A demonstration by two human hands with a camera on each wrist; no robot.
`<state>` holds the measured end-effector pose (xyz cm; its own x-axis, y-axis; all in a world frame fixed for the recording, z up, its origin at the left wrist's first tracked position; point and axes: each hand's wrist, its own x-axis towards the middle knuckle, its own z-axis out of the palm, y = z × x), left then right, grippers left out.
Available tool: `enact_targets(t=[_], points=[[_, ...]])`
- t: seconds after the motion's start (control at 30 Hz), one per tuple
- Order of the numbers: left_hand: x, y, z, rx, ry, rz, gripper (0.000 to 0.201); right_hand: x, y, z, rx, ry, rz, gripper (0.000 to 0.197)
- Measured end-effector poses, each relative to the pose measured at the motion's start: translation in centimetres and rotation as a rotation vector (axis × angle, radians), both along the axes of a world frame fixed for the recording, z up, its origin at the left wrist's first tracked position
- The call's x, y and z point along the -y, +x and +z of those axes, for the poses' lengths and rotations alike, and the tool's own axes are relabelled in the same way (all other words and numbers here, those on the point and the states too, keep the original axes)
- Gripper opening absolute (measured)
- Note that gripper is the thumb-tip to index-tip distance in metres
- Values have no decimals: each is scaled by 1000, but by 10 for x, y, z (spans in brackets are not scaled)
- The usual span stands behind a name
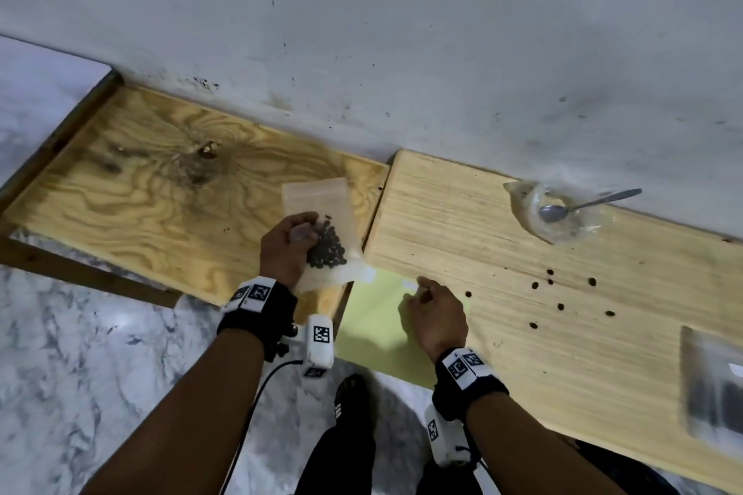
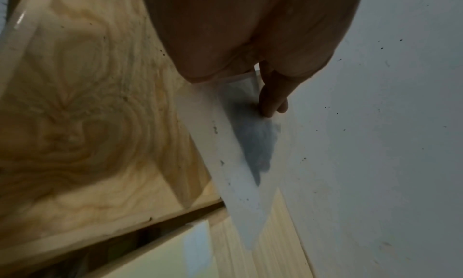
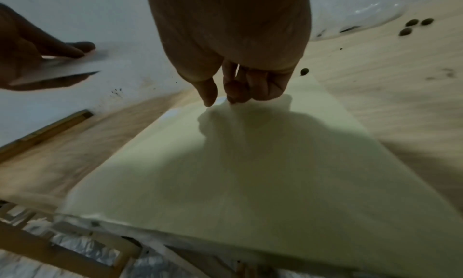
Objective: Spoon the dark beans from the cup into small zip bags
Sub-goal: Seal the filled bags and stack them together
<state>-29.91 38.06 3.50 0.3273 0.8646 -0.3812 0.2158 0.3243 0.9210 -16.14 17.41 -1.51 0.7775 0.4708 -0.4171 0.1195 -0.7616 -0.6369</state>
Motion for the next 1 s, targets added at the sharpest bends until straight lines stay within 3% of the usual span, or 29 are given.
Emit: enact_targets(t=[0.2,0.43,0.57,0.7,0.87,1.0], points=[[-14,-6,-5,62,-48,-20,33,-22,-1,-2,91,-106,-13,29],[-9,-8,-11,60,-71,-40,26,-26,1,-6,39,-125,-81,14],[-6,-6,-9,53,-52,-46,14,-24,6,-14,-46,0,-39,2],[-1,-1,-3,53,-23,-118,23,-16,16,-3,-109,96,8,13],[13,17,17,15,103,-248,42,-31,24,48,-118,401,-95,19],[32,32,23,40,133,-308,37,-54,25,91,-117,547,25,21]])
